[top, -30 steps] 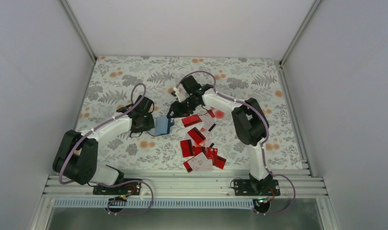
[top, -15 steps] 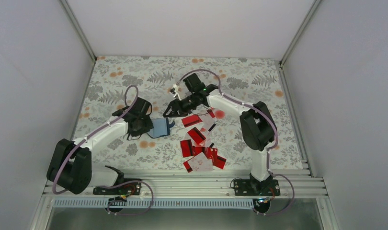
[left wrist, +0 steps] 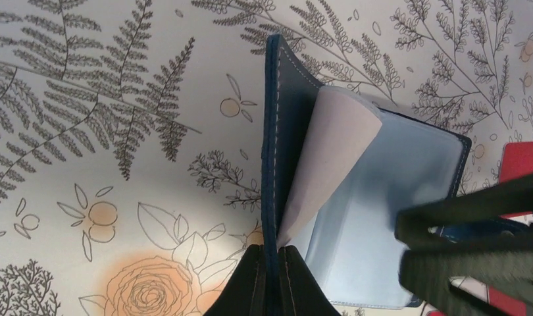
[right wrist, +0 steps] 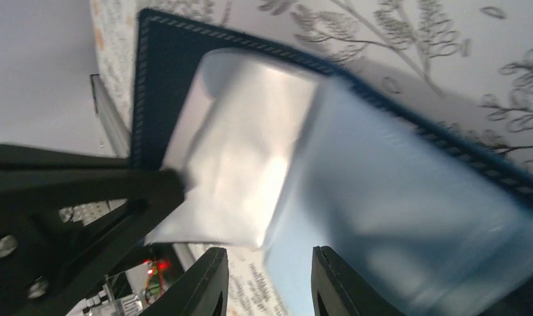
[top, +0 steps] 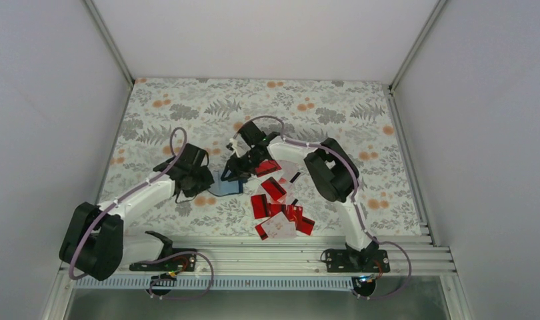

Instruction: Put the credit cards into the card holder

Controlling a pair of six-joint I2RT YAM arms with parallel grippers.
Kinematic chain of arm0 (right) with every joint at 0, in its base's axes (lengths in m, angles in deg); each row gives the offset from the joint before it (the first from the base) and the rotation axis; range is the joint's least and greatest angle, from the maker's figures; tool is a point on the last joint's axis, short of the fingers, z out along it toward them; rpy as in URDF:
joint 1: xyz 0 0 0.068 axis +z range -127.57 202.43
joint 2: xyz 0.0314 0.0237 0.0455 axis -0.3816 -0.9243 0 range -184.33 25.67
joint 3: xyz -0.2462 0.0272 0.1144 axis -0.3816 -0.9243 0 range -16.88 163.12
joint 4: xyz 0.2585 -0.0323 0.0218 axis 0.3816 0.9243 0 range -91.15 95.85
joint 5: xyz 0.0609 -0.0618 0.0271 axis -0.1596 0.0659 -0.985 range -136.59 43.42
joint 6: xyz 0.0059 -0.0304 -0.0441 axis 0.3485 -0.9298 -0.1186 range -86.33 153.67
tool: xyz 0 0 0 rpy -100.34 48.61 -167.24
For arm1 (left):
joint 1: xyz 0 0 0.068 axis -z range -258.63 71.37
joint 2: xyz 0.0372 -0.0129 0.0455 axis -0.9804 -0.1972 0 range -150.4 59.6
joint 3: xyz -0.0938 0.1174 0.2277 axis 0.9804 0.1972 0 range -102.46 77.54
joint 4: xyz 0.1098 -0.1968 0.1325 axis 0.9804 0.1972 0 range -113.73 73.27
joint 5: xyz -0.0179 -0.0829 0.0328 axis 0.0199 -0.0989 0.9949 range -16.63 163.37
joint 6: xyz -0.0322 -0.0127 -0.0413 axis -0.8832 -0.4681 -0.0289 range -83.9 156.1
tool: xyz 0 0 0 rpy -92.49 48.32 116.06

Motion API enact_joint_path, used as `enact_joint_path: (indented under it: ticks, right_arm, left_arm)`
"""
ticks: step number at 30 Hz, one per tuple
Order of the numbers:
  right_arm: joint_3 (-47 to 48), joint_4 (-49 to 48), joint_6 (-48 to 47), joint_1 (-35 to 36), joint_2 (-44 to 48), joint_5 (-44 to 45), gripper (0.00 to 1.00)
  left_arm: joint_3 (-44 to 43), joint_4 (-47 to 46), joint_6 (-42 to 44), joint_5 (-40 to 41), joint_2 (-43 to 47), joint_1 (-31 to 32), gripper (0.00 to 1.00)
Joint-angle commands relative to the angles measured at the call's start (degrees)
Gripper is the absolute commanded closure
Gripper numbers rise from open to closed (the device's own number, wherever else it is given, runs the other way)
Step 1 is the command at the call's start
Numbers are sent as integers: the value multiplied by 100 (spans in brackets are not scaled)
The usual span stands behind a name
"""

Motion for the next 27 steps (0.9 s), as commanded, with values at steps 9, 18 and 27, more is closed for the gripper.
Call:
enact_joint_path:
  ticks: [9,18,27]
  right_arm:
    - [-72,243,-301,-2,-473,869,70]
    - [-42,345,-443,5,-510,993,71]
    - [35,485,-561,7,-443,1142,71]
  left_arm:
    - [591,46,-33,-10,479,-127,60]
    - [-262,310,1050,561,-63,-171,45]
    - [-1615,-283,1792,-812,16,-177,63]
